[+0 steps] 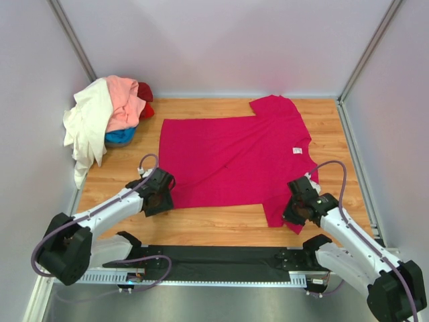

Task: Fold and stack the t-shirts
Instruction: Fold the tshirt

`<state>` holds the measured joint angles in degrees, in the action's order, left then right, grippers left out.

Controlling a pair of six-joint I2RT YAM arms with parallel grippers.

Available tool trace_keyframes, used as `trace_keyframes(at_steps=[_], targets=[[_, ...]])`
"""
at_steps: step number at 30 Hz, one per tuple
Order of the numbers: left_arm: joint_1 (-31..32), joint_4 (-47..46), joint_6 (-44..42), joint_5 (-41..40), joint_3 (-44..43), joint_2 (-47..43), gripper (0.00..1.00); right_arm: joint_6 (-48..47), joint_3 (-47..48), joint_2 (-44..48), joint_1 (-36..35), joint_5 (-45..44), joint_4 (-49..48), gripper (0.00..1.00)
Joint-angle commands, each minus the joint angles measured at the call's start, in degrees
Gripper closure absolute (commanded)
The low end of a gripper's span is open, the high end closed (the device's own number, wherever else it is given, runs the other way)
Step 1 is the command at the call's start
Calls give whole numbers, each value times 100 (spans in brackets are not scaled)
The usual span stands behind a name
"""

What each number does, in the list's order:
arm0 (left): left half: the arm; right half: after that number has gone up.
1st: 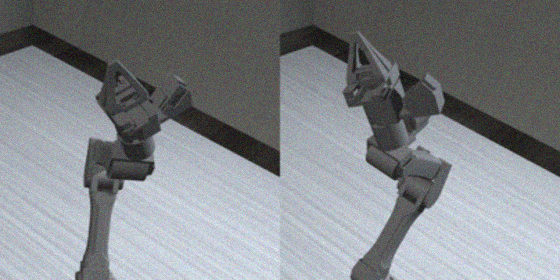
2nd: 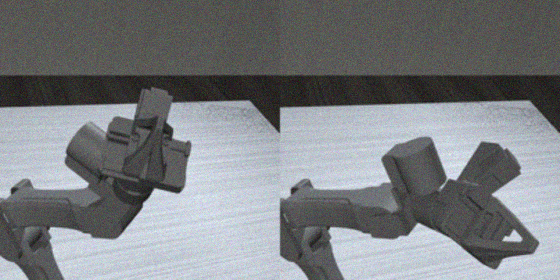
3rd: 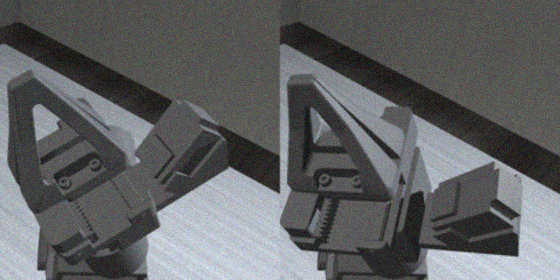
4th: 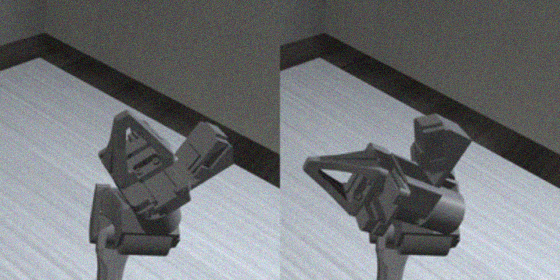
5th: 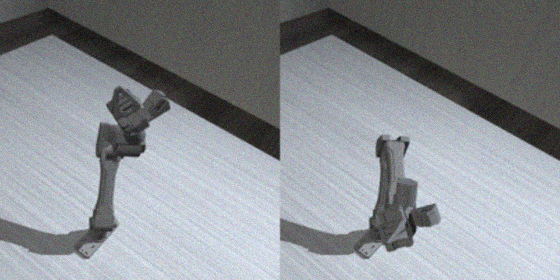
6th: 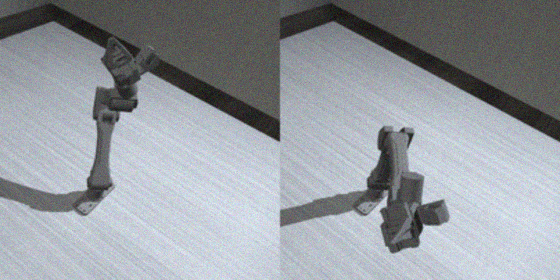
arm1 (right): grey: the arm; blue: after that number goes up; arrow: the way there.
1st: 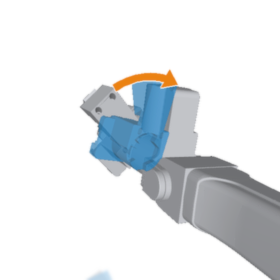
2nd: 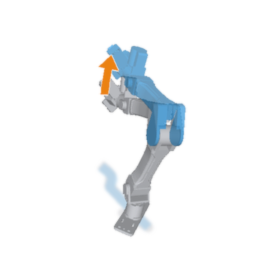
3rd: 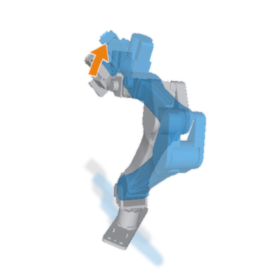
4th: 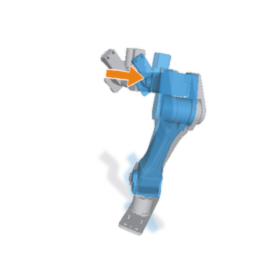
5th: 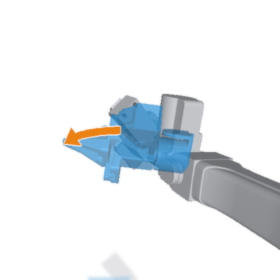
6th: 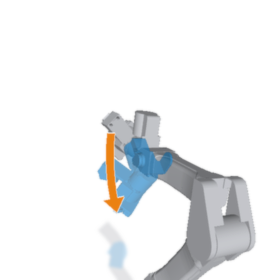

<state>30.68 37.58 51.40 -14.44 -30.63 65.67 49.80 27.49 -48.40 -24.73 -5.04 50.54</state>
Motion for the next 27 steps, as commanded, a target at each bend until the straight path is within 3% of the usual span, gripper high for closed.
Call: trace_keyframes(at_steps=[1,6,9,10,15,21,27], targets=[[-18,-374,178,-305,-74,323,36,-173,152,147,-23,117,-133,100],[-9,-594,134,-498,-74,516,38,-146,90,252,-23,152,-150,100],[-9,-708,107,-447,-66,622,49,-155,99,235,-32,117,-141,100],[-9,-761,99,-402,-48,623,62,-155,108,235,-23,117,-141,99],[-9,-490,2,-358,-153,378,99,-67,143,322,-23,12,-63,99],[-9,117,-182,-200,-513,-343,100,3,494,463,-23,-147,26,100],[-9,434,-551,-42,-1041,-406,100,-137,1302,-37,-23,-436,-97,100]])
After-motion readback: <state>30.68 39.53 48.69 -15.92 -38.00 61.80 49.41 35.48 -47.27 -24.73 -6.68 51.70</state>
